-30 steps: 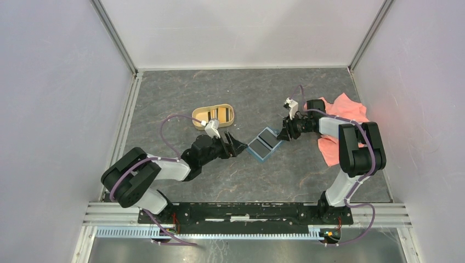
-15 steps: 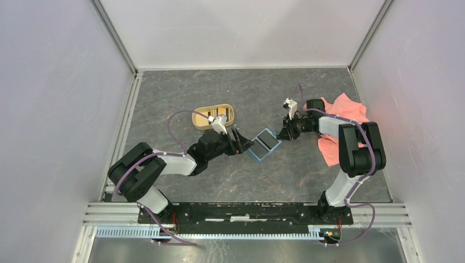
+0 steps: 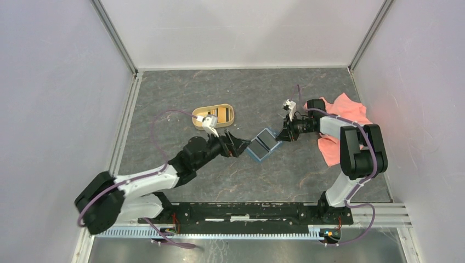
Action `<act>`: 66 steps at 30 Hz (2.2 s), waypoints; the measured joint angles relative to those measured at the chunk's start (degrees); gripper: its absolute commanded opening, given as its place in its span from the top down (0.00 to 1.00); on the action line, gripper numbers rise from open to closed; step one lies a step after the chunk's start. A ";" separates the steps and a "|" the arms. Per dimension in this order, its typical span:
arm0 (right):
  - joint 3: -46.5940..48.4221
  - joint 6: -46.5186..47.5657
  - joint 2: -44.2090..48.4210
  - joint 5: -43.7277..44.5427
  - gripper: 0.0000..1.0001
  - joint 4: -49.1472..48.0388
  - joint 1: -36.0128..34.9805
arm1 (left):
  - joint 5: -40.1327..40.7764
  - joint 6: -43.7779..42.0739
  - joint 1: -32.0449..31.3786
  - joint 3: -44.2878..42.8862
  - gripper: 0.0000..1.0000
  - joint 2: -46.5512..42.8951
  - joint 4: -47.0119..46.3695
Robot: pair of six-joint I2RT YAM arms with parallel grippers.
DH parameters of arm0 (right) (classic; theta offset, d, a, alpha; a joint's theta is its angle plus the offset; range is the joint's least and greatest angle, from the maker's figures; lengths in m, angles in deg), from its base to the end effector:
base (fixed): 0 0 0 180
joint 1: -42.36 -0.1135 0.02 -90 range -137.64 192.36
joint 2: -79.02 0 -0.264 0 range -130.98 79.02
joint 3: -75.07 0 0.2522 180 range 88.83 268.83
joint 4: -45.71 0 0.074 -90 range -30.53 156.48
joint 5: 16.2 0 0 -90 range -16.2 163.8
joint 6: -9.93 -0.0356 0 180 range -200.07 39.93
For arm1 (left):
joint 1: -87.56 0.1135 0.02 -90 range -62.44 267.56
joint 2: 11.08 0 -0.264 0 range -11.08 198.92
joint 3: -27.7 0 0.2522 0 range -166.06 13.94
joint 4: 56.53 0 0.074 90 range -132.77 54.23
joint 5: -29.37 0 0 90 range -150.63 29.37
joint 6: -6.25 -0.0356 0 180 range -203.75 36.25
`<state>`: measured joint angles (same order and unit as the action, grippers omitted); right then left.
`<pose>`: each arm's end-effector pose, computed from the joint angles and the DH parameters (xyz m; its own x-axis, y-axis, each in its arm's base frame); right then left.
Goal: Put the credit cards into the card holder
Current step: Turn over the card slot in the card holder.
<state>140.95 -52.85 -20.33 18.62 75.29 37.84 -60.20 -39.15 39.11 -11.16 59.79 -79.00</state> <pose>0.3127 0.0540 0.1508 -0.6000 -0.3094 -0.7378 -0.7763 0.4480 0.4435 0.1696 -0.1910 0.2111 -0.6003 -0.3813 -0.7031 0.4522 0.5633 -0.6916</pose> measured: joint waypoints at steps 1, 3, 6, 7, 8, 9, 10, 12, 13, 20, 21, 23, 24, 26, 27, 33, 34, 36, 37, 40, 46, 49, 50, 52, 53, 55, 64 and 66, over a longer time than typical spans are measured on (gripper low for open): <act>0.00 0.22 0.20 -0.28 0.77 0.17 0.00 | 1.16 -1.29 -0.17 0.11 0.00 -3.58 1.40; 0.07 0.42 0.26 -0.55 0.77 0.59 -0.13 | 3.13 -3.43 -0.24 0.37 0.00 -10.38 3.21; 0.15 0.42 0.26 -0.85 0.77 1.20 -0.33 | 5.31 -4.90 -0.24 1.84 0.00 -17.97 3.02; 0.26 0.24 0.26 -0.96 0.77 1.29 -0.39 | 5.46 -4.87 -0.24 2.56 0.00 -18.97 2.58; 0.48 0.04 0.26 -1.07 0.76 1.49 -0.59 | 5.46 -4.83 -0.24 4.02 0.00 -19.93 1.55; 0.70 -0.02 0.26 -1.25 0.74 1.55 -0.81 | 5.44 -4.68 -0.26 5.01 0.00 -20.17 1.16; 1.03 -0.24 0.26 -1.33 0.71 1.75 -1.01 | 5.40 -4.17 -0.26 6.12 0.00 -20.11 0.61; 1.29 -0.63 0.28 -1.33 0.66 1.66 -1.86 | 5.18 -2.93 -0.26 7.78 0.00 -18.71 0.50; 1.33 -1.07 0.31 -1.33 0.64 1.55 -2.27 | 5.05 -2.40 -0.31 8.26 0.00 -18.10 0.50; 1.33 -3.41 1.16 0.22 0.57 1.22 -3.37 | 5.14 2.08 -0.90 8.46 0.00 -10.43 -1.51; 1.33 -3.52 1.22 0.55 0.56 1.16 -3.34 | 5.11 2.80 -0.96 8.02 0.00 -7.80 -2.10; 1.33 -3.80 1.38 1.36 0.54 1.11 -3.34 | 5.16 4.59 -1.36 6.86 0.00 -0.81 -3.61; 1.33 -3.89 1.49 1.44 0.54 1.07 -3.34 | 5.20 5.46 -1.60 6.23 0.00 2.12 -4.02; 1.33 -4.00 1.60 1.40 0.54 1.03 -3.32 | 5.38 7.30 -1.97 4.24 0.00 7.67 -4.81; 1.33 -3.98 1.60 1.31 0.54 1.03 -3.32 | 5.51 8.28 -2.10 2.91 0.00 10.43 -5.27; 1.33 -3.76 1.62 0.74 0.56 1.18 -3.32 | 6.95 13.33 -2.21 -6.23 0.00 23.10 -9.44; 1.33 -3.69 1.62 0.63 0.58 1.22 -3.32 | 7.13 14.14 -2.21 -7.80 0.00 25.07 -10.27; 1.36 -3.19 1.62 -0.07 0.59 1.53 -3.32 | 7.67 16.13 -2.21 -10.64 0.00 28.44 -11.19; 1.44 -2.75 1.62 -0.37 0.59 1.92 -3.32 | 8.11 17.16 -2.21 -11.85 0.00 29.94 -11.50; 2.03 -1.70 1.62 -0.85 0.59 2.99 -3.32 | 8.98 20.22 -2.21 -14.51 0.00 33.77 -12.35; 2.49 -0.44 1.62 -1.84 0.59 3.82 -3.45 | 10.34 25.88 -2.21 -18.53 0.00 39.23 -12.13; 2.54 0.13 1.62 -2.05 0.60 4.35 -4.00 | 11.34 28.13 -2.21 -20.70 0.01 39.76 -10.21; 2.54 0.33 1.62 -2.23 0.60 4.61 -4.22 | 11.63 28.79 -2.21 -21.18 0.02 39.74 -9.70; 2.62 0.85 1.62 -2.54 0.61 5.18 -4.52 | 12.22 29.59 -2.21 -21.49 0.04 39.76 -9.09; 2.84 1.25 1.57 -2.75 0.61 5.77 -4.70 | 12.68 30.05 -2.21 -21.49 0.04 39.76 -8.66; 3.39 1.95 1.46 -3.13 0.61 6.45 -4.83 | 13.09 30.86 -2.21 -21.49 0.10 39.76 -7.82; 4.24 3.50 0.98 -4.22 0.61 8.22 -5.14 | 14.51 33.27 -2.21 -21.09 0.21 39.76 -5.90; 4.24 3.56 0.98 -4.17 0.60 8.33 -5.14 | 14.51 33.62 -2.21 -20.79 0.22 39.76 -5.92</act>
<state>145.19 -49.29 -19.35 14.45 83.62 32.71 -45.69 -5.54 36.90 -31.95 99.55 -84.92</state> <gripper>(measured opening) 0.392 0.793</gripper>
